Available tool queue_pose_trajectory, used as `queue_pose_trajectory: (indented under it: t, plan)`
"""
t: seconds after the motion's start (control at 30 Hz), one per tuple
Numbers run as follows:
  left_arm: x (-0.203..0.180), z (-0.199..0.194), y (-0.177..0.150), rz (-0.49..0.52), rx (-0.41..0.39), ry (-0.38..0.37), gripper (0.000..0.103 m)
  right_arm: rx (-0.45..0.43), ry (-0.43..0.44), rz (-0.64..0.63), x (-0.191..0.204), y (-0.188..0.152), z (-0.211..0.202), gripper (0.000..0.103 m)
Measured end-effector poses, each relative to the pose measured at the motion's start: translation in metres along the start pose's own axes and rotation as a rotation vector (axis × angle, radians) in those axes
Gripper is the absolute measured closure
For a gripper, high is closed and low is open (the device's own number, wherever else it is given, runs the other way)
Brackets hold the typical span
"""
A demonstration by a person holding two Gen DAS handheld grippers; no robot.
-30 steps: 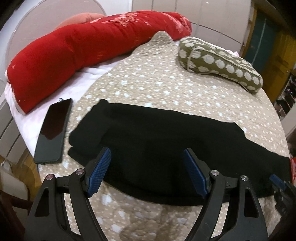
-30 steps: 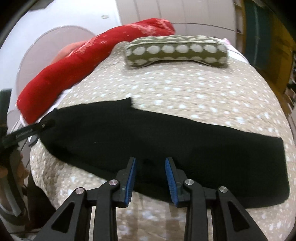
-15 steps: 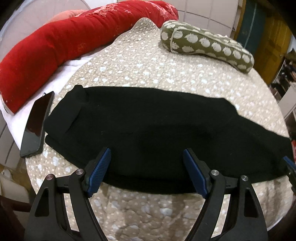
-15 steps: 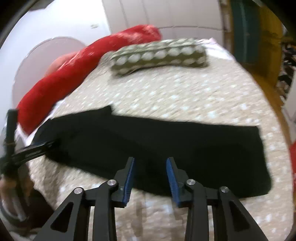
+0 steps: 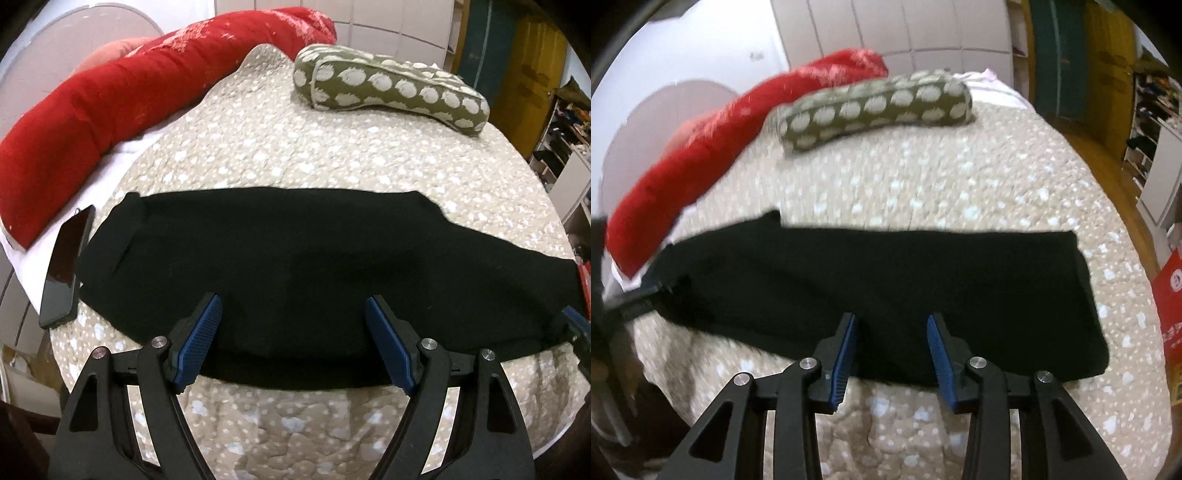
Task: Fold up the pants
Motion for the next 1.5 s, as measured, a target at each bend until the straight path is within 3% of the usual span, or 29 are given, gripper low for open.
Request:
queue_pose_trajectory:
  t: [0.13,0.37,0.67,0.83,0.93,1.2,1.5]
  plan:
    - [-0.012,0.008,-0.006,0.013,0.025,-0.035,0.022,0.041,-0.06,-0.008,-0.01,-0.008,0.015,0.064]
    - [-0.02,0.014,-0.017,0.063,0.047,-0.038,0.022,0.049,0.011,0.11,-0.022,-0.014,0.006,0.063]
    - [-0.024,0.01,-0.018,0.066,0.04,-0.055,0.022,0.058,-0.035,0.129,-0.031,-0.02,0.007,0.062]
    - [-0.041,0.008,-0.01,0.101,0.054,-0.085,0.022,0.048,0.026,0.144,-0.036,-0.02,-0.001,0.061]
    - [-0.07,0.007,0.004,0.14,0.049,-0.163,0.022,0.017,0.068,0.203,-0.05,-0.024,-0.017,0.058]
    - [-0.175,0.033,0.02,0.277,0.136,-0.344,0.022,0.03,0.022,0.308,-0.105,-0.045,-0.023,0.054]
    - [-0.266,0.057,0.02,0.417,0.254,-0.477,0.022,0.013,0.065,0.346,-0.111,-0.038,-0.004,0.047]
Point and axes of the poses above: each gripper's, at about its wrist camera, not at the fingertips, and z roughly the way its jaws point, x to its left, y to its top, the point moved 9 cm from there along z, roughly the way its jaws point, and after that the axes turned 10 degrees about -y, right-handed, at the moved point
